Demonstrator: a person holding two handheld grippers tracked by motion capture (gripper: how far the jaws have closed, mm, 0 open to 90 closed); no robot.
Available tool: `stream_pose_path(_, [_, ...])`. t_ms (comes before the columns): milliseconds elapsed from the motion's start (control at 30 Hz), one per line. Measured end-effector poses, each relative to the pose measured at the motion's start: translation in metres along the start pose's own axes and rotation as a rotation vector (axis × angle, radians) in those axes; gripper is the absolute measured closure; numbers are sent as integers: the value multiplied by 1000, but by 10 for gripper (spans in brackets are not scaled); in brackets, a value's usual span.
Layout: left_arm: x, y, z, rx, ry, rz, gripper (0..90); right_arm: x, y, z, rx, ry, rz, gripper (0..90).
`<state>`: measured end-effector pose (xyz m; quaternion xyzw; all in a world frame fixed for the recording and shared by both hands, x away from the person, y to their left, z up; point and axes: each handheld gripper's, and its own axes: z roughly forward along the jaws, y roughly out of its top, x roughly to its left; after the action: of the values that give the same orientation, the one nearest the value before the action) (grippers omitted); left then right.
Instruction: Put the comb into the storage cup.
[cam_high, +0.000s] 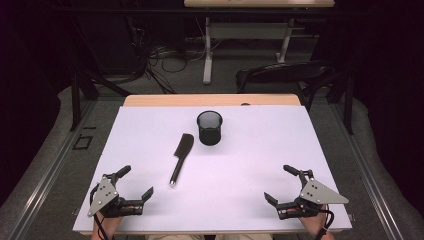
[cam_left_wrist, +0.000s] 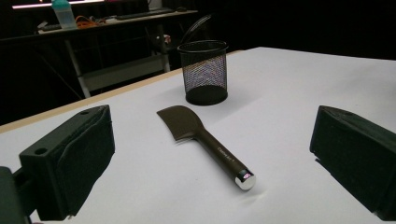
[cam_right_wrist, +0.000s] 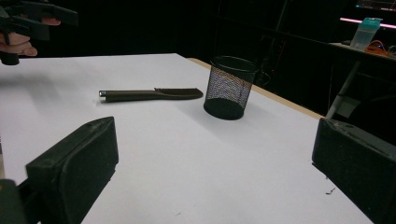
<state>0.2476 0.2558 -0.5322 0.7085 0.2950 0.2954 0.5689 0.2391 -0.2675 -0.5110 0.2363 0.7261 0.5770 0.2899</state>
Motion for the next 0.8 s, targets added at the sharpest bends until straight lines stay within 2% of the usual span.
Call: stream_pose_path(800, [-4,4,5,33,-4,-14,1,0,-1,4,16,7,-1,1])
